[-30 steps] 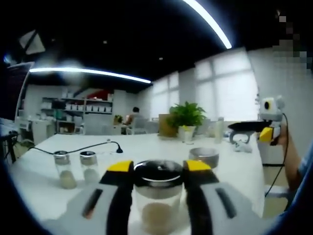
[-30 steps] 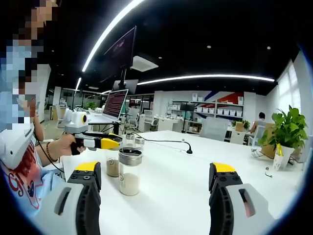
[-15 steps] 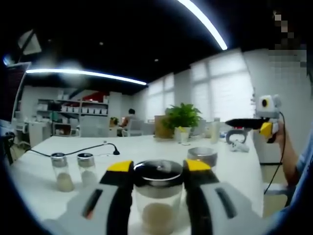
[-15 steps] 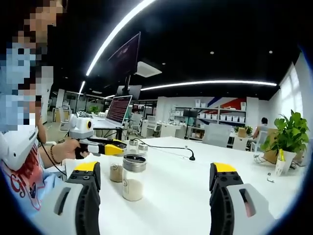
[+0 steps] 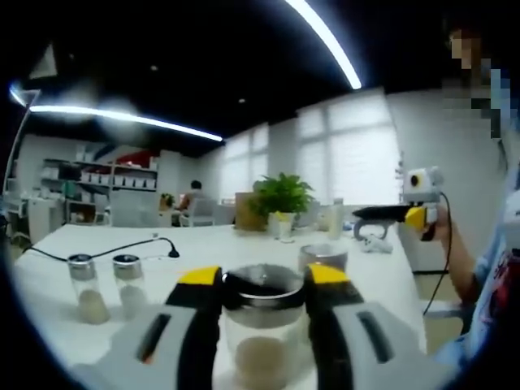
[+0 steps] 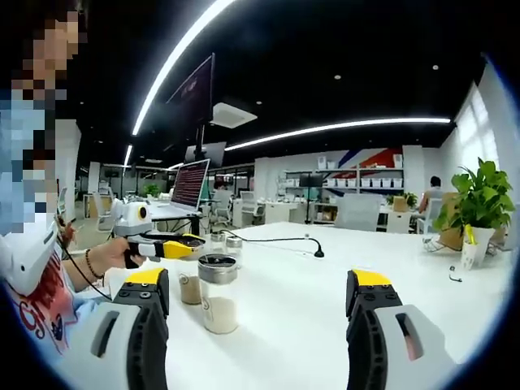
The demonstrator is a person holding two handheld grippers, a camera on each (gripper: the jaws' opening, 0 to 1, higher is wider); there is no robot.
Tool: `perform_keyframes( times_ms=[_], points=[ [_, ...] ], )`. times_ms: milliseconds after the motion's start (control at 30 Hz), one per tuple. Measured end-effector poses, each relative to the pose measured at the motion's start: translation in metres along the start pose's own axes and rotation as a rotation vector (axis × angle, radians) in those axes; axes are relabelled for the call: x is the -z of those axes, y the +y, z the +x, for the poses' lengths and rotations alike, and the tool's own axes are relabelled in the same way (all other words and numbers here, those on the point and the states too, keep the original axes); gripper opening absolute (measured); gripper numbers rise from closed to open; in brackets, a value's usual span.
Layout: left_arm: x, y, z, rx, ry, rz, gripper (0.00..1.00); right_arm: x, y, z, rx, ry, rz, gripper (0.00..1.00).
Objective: Rotate the seasoning bottle until the label or dispensing opening points toward the visible target arrow and the bottle remains upright within the marked orientation range
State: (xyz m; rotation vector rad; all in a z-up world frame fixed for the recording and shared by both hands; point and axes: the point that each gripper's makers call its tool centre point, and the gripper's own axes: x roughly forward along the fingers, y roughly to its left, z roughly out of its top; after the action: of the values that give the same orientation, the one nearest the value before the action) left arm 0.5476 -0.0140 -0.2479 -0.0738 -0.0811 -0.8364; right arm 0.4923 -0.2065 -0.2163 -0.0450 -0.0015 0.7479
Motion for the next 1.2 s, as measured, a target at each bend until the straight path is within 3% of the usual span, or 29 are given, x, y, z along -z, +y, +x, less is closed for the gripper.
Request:
perform_keyframes(
  times_ms=[67, 167, 300, 567, 667, 1200],
  points=[
    [0.0, 0.0, 0.0, 0.02, -0.003, -0.01, 0.42, 0.0, 0.001, 0.0, -0.007, -0.002, -0.003, 0.93],
    [0.0, 0.0, 0.0, 0.053, -0.01, -0.012, 0.42, -0.013, 0.009, 0.001, -0.044, -0.073, 0.014, 0.97],
    [0.0, -0.002, -0.001, 0.093, -0.023, -0.015, 0.42, -0.019, 0.013, 0.0, -0.044, -0.095, -0.011, 0.97],
    [0.0, -0.002, -0.002, 0.165, -0.009, -0.026, 0.42, -0.013, 0.01, 0.001, -0.031, -0.055, -0.034, 0.96],
    [0.0, -0.002, -0.001, 0.195, -0.009, -0.034, 0.42, -0.012, 0.008, 0.001, -0.02, -0.056, -0.083, 0.95],
    [0.0, -0.004, 0.0, 0.339, -0.024, -0.042, 0.42, -0.013, 0.008, 0.001, -0.028, -0.068, -0.041, 0.95]
  ],
)
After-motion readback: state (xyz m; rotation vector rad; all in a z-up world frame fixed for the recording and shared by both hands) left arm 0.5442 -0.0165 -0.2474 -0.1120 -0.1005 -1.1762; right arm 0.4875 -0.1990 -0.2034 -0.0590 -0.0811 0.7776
